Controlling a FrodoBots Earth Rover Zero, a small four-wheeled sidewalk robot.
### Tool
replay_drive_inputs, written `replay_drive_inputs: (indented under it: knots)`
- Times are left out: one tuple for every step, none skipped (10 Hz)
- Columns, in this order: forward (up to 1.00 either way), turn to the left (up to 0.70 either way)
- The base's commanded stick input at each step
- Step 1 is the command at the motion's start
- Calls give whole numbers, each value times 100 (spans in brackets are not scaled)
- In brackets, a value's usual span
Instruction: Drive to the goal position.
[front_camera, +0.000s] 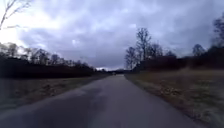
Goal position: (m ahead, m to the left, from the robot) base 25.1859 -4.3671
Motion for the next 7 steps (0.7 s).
replay_drive_inputs:
  knots:
    - [50,0]
    - [50,0]
    - [50,0]
    - [50,0]
    - [50,0]
    - [50,0]
    - [50,0]
